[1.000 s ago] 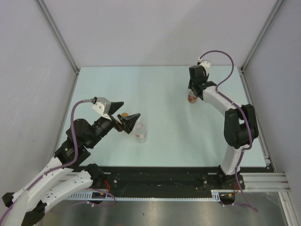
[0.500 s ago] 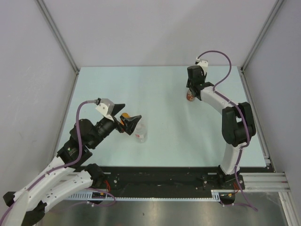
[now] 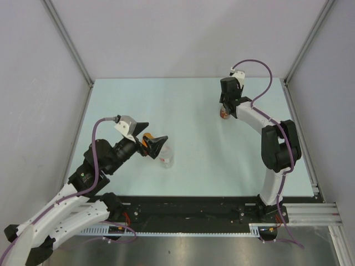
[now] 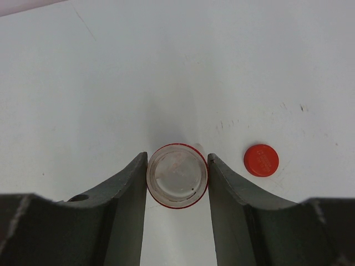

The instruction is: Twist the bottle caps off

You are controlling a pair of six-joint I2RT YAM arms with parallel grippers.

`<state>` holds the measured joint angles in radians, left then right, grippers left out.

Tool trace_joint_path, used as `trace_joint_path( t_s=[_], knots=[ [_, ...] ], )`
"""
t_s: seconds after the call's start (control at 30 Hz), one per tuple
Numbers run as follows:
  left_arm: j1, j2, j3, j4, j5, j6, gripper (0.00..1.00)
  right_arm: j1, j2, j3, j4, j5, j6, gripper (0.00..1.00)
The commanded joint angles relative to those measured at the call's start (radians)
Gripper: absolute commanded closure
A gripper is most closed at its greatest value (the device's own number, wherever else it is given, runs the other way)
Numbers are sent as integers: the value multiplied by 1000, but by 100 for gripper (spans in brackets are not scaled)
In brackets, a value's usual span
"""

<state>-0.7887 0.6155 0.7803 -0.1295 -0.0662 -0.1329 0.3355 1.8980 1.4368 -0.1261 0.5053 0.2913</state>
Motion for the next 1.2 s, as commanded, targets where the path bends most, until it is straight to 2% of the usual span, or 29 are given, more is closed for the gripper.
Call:
trace_joint_path(
  t_s=[0.0, 0.1, 0.13, 0.23, 0.8, 0.93, 1.17],
  knots=[
    [3, 0, -4, 30, 22, -22, 0, -3, 3, 28, -27, 21, 12, 62],
    [3, -3, -6, 31, 23, -27, 0, -3, -4, 28, -33, 21, 12, 52],
    [3, -5, -7, 31, 25, -28, 0, -1, -8, 27, -36, 21, 14, 45],
    [3, -5, -12, 31, 28, -33, 0, 3, -16, 28, -44, 24, 12, 39],
    [3, -2, -12, 42, 39, -42, 0, 13, -66, 28, -63, 26, 14, 27],
    [3, -5, -12, 41, 42, -47, 0, 19, -80, 28, -69, 21, 16, 21],
    [3, -11, -12, 42, 45, -53, 0, 25, -97, 28, -76, 18, 22, 19]
  ],
)
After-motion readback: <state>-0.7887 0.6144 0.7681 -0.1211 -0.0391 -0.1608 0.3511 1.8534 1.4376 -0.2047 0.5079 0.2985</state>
